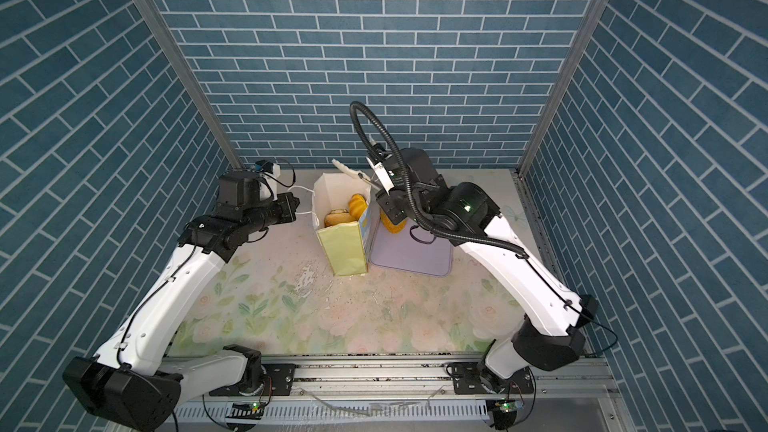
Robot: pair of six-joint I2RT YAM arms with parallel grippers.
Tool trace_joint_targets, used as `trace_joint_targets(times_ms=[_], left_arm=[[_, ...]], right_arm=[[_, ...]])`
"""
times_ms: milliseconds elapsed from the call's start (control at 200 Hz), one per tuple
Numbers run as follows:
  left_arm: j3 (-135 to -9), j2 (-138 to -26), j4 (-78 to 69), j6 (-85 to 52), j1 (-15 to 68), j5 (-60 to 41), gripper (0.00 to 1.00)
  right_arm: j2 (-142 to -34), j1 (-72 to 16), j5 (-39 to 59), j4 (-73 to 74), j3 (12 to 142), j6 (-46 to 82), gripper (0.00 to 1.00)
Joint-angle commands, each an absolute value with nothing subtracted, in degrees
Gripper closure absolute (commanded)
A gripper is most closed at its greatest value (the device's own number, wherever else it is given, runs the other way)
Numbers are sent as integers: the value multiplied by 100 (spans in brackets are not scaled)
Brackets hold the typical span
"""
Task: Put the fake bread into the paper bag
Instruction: 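Carry the egg tart over the bag and open the tongs to drop it, then move the right-gripper tongs back over the tray to the sesame bun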
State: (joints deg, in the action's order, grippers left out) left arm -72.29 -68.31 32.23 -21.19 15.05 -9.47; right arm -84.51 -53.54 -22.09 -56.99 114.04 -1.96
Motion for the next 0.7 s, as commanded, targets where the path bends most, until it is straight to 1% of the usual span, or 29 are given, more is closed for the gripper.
trace_joint_targets(times_ms=[0,90,175,285,380,470,560,695], left_arm=[[-7139,-6719,3234,-2106,1539,-954,94],[-7154,-6718,3230,-2109,1547,-956,94],[-7171,-6721,3217,-2115,1547,-958,94],[-7169,-6714,3232,-2112,1546,-947,94],[-7170,-6724,3247,-2093,1542,-940,95],[-7156,-6745,3259,-2107,1546,-949,94],[-7146,-6748,3269,-2087,1547,-936,95],[-7262,-6819,3379,-2038,1547,-1001,94]], right_arm=[[-7846,-5081,-2781,-5502,10978,-21,52],[-7485,-4685,-2745,-5538,10388,420,51],[-7206,-4210,-2470,-5514,9692,847,51],[-7075,-3874,-2084,-5363,8833,1205,52],[-7228,-3770,-1579,-5112,8207,1225,52],[-7538,-3736,-1371,-4888,7839,1296,51],[-7840,-3690,-1062,-4588,7685,1370,51],[-8355,-3639,-574,-4412,7833,1265,51]])
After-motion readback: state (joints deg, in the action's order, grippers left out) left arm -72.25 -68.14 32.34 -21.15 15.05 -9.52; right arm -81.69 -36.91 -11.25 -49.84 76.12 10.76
